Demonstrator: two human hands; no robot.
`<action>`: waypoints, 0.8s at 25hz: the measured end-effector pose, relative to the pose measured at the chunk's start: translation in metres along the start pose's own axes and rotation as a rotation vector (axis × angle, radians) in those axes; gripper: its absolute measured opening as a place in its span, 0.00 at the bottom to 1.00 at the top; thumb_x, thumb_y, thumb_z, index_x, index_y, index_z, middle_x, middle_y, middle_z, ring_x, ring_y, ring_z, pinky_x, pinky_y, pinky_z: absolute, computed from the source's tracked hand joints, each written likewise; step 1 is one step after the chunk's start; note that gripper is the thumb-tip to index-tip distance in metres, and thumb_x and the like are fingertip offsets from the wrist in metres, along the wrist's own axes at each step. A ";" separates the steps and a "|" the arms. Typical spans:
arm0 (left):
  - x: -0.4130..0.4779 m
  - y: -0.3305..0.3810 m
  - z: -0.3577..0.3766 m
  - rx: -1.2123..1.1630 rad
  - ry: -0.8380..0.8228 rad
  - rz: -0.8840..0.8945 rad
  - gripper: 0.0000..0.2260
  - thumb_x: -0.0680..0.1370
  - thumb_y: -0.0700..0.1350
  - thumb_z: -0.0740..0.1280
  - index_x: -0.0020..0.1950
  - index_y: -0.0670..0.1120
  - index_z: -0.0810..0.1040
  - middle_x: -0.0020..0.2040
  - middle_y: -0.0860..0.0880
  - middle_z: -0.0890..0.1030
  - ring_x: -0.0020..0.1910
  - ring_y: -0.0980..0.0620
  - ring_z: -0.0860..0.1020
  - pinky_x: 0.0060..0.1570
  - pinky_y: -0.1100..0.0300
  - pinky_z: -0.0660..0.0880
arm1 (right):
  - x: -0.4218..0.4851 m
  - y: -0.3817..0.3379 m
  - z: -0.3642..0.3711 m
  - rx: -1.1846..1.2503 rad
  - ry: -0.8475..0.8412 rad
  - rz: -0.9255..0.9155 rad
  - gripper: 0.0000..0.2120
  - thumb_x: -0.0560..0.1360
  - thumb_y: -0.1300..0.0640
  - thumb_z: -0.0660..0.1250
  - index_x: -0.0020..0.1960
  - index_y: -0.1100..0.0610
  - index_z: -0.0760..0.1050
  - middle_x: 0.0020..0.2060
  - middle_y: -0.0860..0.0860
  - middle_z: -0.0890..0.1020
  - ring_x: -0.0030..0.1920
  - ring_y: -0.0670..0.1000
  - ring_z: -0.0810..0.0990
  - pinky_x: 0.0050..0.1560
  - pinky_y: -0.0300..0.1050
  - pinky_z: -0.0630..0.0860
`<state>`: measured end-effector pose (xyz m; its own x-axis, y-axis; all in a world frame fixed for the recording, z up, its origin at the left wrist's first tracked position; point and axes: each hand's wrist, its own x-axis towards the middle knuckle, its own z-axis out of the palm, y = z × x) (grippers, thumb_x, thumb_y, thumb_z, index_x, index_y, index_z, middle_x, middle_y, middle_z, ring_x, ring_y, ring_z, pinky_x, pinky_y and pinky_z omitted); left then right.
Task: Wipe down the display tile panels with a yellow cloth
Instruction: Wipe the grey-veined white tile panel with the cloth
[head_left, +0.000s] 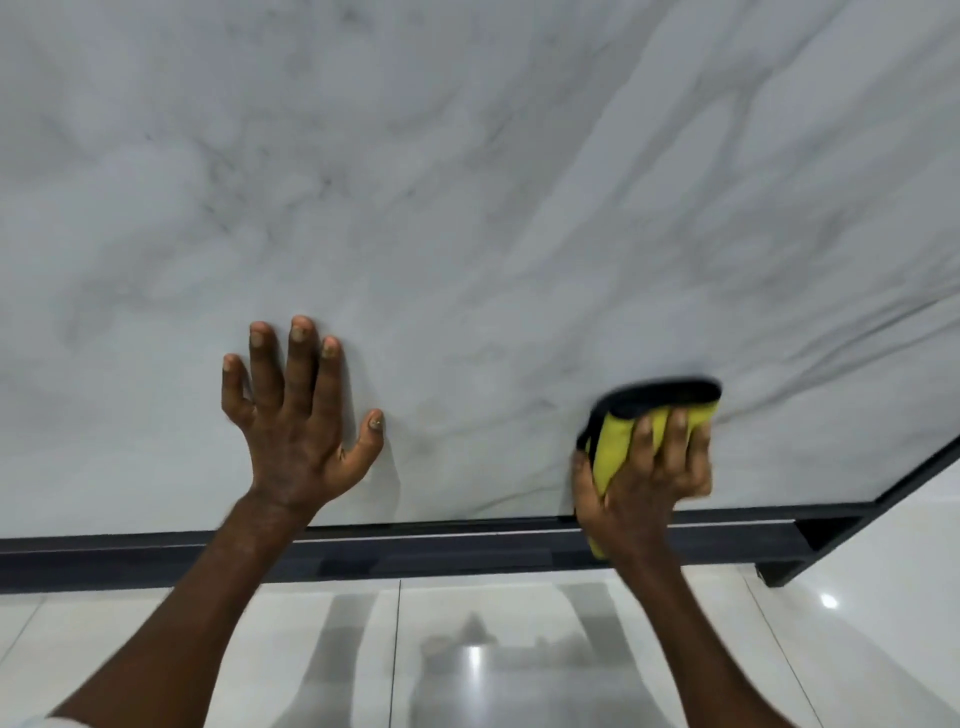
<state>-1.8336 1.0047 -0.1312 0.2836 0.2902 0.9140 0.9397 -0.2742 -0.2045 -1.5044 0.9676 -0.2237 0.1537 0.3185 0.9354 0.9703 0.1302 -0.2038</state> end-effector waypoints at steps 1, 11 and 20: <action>0.000 0.000 -0.001 0.007 -0.007 0.005 0.39 0.81 0.60 0.57 0.86 0.47 0.44 0.86 0.48 0.41 0.84 0.44 0.39 0.80 0.42 0.38 | -0.030 0.000 0.005 -0.018 -0.055 -0.010 0.44 0.78 0.39 0.66 0.85 0.49 0.47 0.85 0.50 0.47 0.77 0.65 0.58 0.68 0.66 0.63; 0.003 -0.001 -0.014 0.001 -0.096 0.025 0.38 0.83 0.59 0.58 0.86 0.46 0.44 0.86 0.47 0.40 0.84 0.44 0.39 0.79 0.44 0.37 | 0.153 -0.093 -0.034 0.160 0.055 -0.108 0.43 0.65 0.42 0.68 0.79 0.45 0.62 0.78 0.52 0.62 0.78 0.60 0.60 0.66 0.61 0.61; 0.197 -0.039 -0.101 -0.085 0.148 -0.104 0.31 0.84 0.53 0.62 0.83 0.43 0.59 0.82 0.32 0.56 0.82 0.38 0.56 0.74 0.35 0.56 | 0.135 -0.100 -0.022 -0.001 0.009 -0.270 0.37 0.74 0.41 0.63 0.81 0.47 0.61 0.81 0.50 0.59 0.79 0.59 0.56 0.64 0.61 0.63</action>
<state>-1.8333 0.9798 0.0926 0.1487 0.1849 0.9714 0.9411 -0.3282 -0.0815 -1.5765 0.9773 -0.0703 -0.1087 0.2639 0.9584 0.9766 0.2083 0.0534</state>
